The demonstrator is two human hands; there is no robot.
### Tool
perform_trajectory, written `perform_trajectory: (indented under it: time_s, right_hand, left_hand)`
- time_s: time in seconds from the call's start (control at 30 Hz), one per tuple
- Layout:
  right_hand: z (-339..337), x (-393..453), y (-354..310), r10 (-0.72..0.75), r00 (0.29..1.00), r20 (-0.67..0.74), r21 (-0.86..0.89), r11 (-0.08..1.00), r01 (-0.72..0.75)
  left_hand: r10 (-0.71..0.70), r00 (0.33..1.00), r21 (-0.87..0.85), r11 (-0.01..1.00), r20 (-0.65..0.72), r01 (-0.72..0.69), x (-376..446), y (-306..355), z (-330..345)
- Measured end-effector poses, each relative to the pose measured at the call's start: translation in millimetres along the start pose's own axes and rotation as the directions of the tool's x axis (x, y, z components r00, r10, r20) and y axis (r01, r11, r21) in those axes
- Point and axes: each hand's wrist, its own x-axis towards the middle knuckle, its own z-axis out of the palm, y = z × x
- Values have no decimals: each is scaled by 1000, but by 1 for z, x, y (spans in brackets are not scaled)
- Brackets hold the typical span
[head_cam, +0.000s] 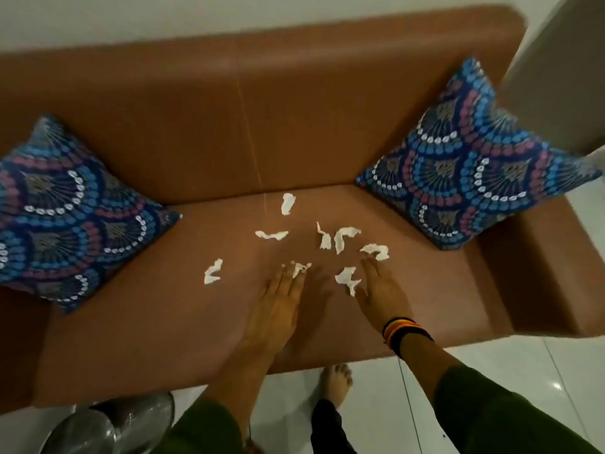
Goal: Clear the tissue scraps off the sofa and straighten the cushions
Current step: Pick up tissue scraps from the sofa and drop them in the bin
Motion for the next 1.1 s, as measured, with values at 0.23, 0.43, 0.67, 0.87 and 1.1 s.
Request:
perform_trajectory:
  time_s: [0.23, 0.43, 0.67, 0.87, 1.1]
  right_hand:
    - [71, 53, 45, 111, 991, 67, 102, 988, -118]
    - [94, 88, 41, 133, 985, 107, 143, 979, -147]
    - [86, 65, 50, 196, 975, 104, 326, 919, -219]
    - [86, 49, 29, 294, 954, 65, 317, 900, -299]
    - [111, 32, -50, 196, 978, 69, 389, 898, -207]
  left_hand:
    - [-324, 935, -52, 941, 145, 334, 33, -13, 66]
    - [-408, 890, -110, 894, 205, 435, 66, -24, 92]
    - [-347, 901, -256, 875, 260, 411, 55, -18, 76]
    - [-472, 822, -498, 655, 317, 568, 26, -19, 58]
    - [-516, 787, -376, 692, 339, 616, -27, -79, 57]
